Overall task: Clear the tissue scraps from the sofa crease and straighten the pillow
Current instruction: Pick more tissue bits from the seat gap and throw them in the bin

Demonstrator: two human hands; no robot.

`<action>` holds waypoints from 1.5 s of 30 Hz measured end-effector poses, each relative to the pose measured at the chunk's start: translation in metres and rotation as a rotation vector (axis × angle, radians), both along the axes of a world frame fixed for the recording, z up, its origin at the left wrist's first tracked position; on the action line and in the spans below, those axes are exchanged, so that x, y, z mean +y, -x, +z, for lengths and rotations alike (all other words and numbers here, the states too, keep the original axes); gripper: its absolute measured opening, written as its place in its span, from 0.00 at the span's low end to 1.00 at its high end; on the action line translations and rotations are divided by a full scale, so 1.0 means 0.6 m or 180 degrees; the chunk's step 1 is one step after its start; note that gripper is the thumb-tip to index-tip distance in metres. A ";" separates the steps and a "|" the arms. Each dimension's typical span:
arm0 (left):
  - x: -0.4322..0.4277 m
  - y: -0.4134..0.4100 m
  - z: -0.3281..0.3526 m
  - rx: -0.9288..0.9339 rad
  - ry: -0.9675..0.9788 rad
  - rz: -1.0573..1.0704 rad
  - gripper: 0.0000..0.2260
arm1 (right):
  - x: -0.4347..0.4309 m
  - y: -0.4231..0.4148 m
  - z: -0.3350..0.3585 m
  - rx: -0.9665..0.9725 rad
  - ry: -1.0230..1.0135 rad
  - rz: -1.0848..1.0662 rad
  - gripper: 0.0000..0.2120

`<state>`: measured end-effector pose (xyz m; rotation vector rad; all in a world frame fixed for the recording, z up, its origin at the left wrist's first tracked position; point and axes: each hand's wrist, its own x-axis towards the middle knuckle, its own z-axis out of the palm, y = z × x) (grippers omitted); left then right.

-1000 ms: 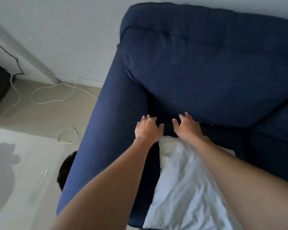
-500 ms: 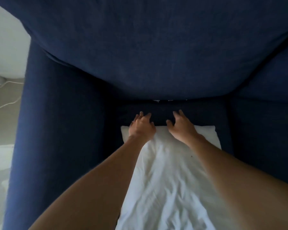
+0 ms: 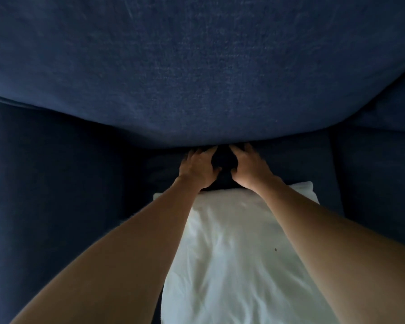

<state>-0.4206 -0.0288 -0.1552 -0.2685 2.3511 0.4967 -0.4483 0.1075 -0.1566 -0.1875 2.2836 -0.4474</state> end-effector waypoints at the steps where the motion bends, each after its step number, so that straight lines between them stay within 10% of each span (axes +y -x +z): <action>1: 0.000 0.003 -0.007 -0.0054 0.0027 -0.0052 0.32 | -0.002 0.004 -0.007 -0.0046 -0.0063 0.0056 0.36; 22: 0.013 -0.005 0.004 0.0053 0.0137 -0.0014 0.32 | -0.005 0.007 0.000 0.0191 -0.0352 0.0246 0.30; 36: 0.005 -0.103 0.183 0.0969 -0.0227 0.1541 0.09 | -0.010 -0.069 0.172 0.0971 0.0502 -0.0484 0.12; 45: -0.056 -0.174 0.323 0.1239 -0.0092 0.2179 0.12 | -0.095 -0.106 0.292 0.1121 0.0820 -0.0324 0.13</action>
